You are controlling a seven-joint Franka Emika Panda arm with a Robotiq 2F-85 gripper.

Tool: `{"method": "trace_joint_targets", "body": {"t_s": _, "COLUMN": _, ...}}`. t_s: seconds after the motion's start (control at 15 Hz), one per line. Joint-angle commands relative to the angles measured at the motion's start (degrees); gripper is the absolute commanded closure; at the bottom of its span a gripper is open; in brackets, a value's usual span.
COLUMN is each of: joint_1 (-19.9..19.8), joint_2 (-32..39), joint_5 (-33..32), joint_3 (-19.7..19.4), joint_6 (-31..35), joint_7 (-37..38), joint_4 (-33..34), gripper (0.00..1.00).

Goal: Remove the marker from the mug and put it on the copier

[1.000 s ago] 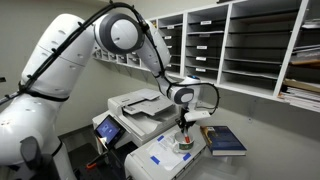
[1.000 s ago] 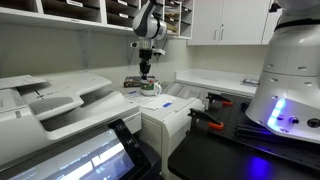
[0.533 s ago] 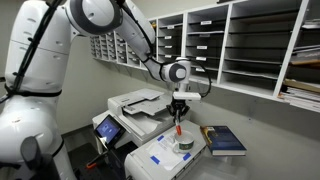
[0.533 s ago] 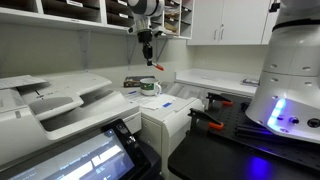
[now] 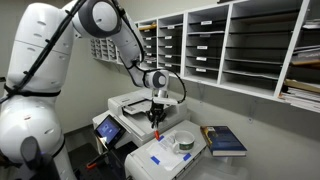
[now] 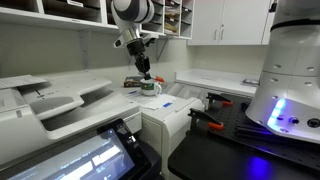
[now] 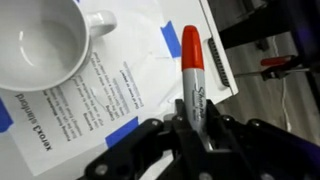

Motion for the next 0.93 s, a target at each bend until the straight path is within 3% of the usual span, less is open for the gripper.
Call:
{"method": "trace_joint_targets", "body": {"t_s": 0.0, "joint_1": 1.4, "joint_2": 1.3, "joint_5": -4.0, "joint_3": -1.2, "joint_6": 3.2, "joint_7": 9.7, "joint_4": -0.8, "gripper": 0.94}}
{"method": "trace_joint_targets", "body": {"t_s": 0.07, "joint_1": 1.0, "joint_2": 1.9, "joint_5": -3.7, "joint_3": -1.1, "joint_6": 3.4, "joint_7": 12.2, "joint_4": -0.8, "gripper": 0.94}}
{"method": "trace_joint_targets", "body": {"t_s": 0.13, "joint_1": 0.6, "joint_2": 2.3, "joint_5": -3.3, "joint_3": -0.9, "joint_6": 3.2, "joint_7": 13.4, "joint_4": -0.8, "gripper": 0.87}}
{"method": "trace_joint_targets", "body": {"t_s": 0.2, "joint_1": 0.4, "joint_2": 2.7, "joint_5": -3.3, "joint_3": -0.9, "joint_6": 2.7, "joint_7": 14.7, "joint_4": -0.7, "gripper": 0.51}}
{"method": "trace_joint_targets", "body": {"t_s": 0.33, "joint_1": 0.2, "joint_2": 3.3, "joint_5": -4.2, "joint_3": -1.1, "joint_6": 2.5, "joint_7": 16.2, "joint_4": -0.7, "gripper": 0.44}}
{"method": "trace_joint_targets", "body": {"t_s": 0.53, "joint_1": 0.0, "joint_2": 2.9, "joint_5": -5.7, "joint_3": -1.4, "joint_6": 3.5, "joint_7": 17.2, "joint_4": -1.2, "gripper": 0.21}}
{"method": "trace_joint_targets", "body": {"t_s": 0.67, "joint_1": -1.3, "joint_2": 1.4, "joint_5": -5.0, "joint_3": -0.5, "joint_6": 7.7, "joint_7": 14.7, "joint_4": -2.7, "gripper": 0.06}}
{"method": "trace_joint_targets", "body": {"t_s": 0.87, "joint_1": -3.0, "joint_2": -1.6, "joint_5": -3.1, "joint_3": 0.3, "joint_6": 13.9, "joint_7": 12.6, "joint_4": -5.0, "gripper": 0.0}}
